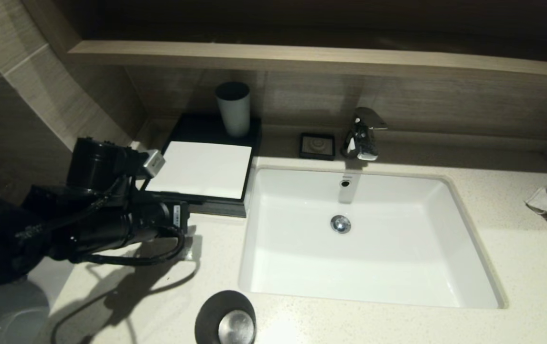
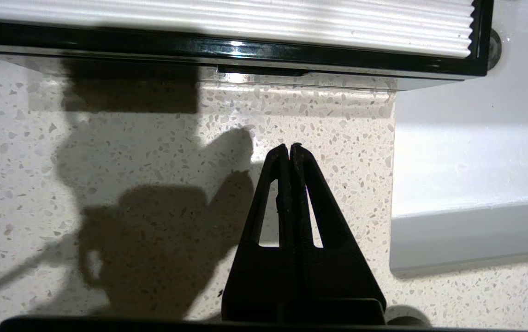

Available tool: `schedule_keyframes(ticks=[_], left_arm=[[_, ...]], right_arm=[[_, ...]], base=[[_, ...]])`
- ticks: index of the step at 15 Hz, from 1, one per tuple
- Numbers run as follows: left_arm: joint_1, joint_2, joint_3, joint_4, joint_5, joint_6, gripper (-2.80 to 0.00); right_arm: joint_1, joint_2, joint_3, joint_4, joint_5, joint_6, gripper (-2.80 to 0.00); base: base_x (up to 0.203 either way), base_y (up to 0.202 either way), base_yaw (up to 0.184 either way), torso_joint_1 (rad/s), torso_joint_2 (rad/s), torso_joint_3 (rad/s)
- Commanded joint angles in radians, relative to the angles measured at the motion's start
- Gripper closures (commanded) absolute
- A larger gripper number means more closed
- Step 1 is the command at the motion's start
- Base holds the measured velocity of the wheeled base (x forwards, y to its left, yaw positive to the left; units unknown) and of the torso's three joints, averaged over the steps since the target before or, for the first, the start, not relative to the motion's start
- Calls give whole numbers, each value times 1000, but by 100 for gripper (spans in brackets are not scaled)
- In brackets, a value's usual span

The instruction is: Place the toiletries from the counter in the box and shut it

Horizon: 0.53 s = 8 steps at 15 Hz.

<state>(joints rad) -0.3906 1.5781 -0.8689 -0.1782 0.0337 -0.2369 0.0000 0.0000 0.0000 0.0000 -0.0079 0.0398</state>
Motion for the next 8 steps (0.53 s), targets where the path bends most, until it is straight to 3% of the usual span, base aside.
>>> schedule_keyframes(ticks=[1,8], left_arm=[[1,-43,22,-6,3,20,0],[3,-235,92,8,8,67,0]], right_arm=[[0,2,0,0,0,0,0],[0,2,0,0,0,0,0]], base=[[0,0,0,0,0,0],[0,0,0,0,0,0]])
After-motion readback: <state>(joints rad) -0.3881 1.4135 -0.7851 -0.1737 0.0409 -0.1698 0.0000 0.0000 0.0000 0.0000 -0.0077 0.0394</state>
